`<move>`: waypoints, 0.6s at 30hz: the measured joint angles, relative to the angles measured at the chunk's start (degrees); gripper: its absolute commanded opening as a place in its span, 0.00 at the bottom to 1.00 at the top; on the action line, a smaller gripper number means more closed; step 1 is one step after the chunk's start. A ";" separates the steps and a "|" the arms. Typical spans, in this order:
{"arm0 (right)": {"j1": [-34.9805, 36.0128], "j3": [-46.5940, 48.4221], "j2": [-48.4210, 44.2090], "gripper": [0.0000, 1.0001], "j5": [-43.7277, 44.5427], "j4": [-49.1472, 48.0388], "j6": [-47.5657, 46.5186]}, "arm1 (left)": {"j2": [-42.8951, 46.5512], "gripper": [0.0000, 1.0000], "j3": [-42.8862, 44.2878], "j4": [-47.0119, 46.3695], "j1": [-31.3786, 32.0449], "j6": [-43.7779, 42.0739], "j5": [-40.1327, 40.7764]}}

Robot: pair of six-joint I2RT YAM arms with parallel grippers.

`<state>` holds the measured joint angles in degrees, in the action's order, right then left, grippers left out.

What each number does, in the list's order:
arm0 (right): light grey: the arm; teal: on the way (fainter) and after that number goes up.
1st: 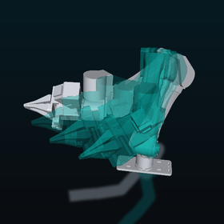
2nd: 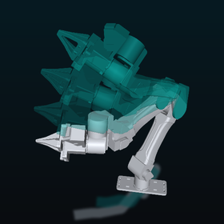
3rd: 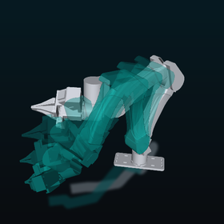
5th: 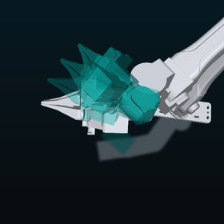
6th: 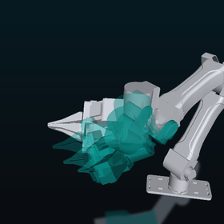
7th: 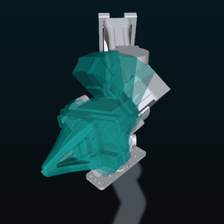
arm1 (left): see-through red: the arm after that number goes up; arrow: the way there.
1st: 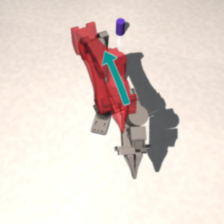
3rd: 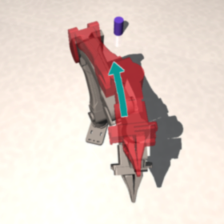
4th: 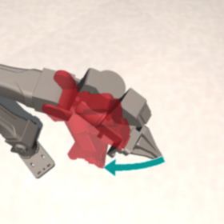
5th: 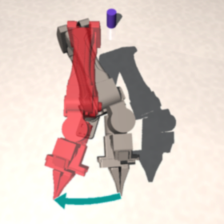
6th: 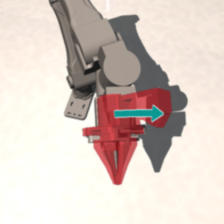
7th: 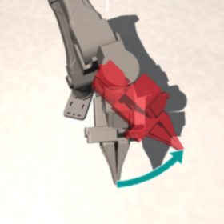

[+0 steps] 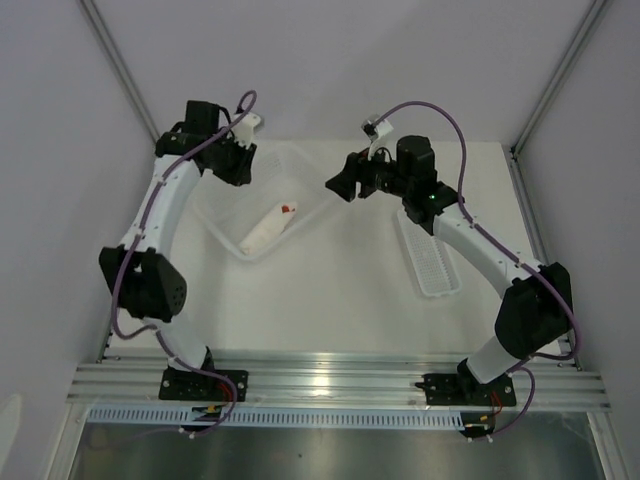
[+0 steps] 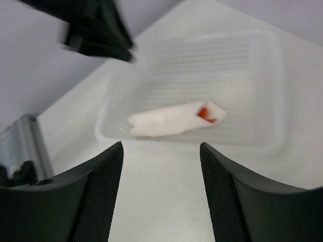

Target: Place the utensils on the paper napkin and roll it up

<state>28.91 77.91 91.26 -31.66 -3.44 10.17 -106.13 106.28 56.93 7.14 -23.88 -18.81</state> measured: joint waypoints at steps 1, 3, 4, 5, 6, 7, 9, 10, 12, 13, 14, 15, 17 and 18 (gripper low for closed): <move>-0.31 0.02 -0.26 0.66 2.40 1.62 -0.76 | 3.52 0.34 -0.92 -1.81 0.02 0.66 1.27; -1.29 0.02 -1.16 0.67 8.61 5.68 -2.54 | 10.10 0.34 -3.10 -5.46 0.02 2.12 4.39; -1.86 0.02 -1.73 0.67 11.43 7.69 -3.34 | 13.73 0.34 -5.70 -8.11 0.02 2.75 6.16; -2.51 -0.09 -2.38 0.68 13.99 9.33 -4.00 | 16.63 0.35 -8.04 -9.25 0.02 3.17 7.65; -3.32 -0.42 -3.17 0.69 16.41 10.43 -4.61 | 20.39 0.36 -11.52 -11.10 0.02 3.76 9.46; -4.04 -0.92 -3.98 0.70 17.94 11.04 -4.98 | 24.24 0.37 -15.37 -12.70 0.02 4.44 11.13; -6.25 -2.84 -6.60 0.73 21.46 12.57 -5.79 | 30.77 0.38 -21.97 -13.20 0.02 6.16 14.58; -7.50 -4.02 -8.04 0.74 22.93 12.94 -6.03 | 33.22 0.39 -24.13 -13.00 0.00 7.10 16.41; -9.90 -5.92 -10.40 0.76 25.86 13.97 -6.16 | 38.51 0.41 -29.07 -12.96 -0.04 9.14 20.39; -11.21 -6.56 -11.28 0.85 27.56 14.67 -6.12 | 41.18 0.46 -31.65 -13.20 -0.09 10.01 22.25; -12.33 -6.99 -11.85 0.85 29.03 15.23 -5.84 | 43.43 0.52 -33.83 -13.18 -0.20 10.54 23.56; -13.44 -7.43 -12.26 0.87 30.88 15.87 -5.77 | 46.49 0.60 -36.74 -13.09 -0.50 11.13 25.31; -15.19 -8.07 -12.55 0.88 33.46 16.90 -5.57 | 52.96 0.70 -42.32 -12.87 -1.33 12.09 29.42; -16.00 -8.31 -12.55 0.89 34.62 17.44 -5.27 | 56.11 0.72 -44.92 -13.03 -1.86 12.70 31.43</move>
<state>12.91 69.60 78.72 2.96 14.00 4.91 -50.02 61.36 43.90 5.28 -11.18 12.62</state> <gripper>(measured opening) 0.873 0.678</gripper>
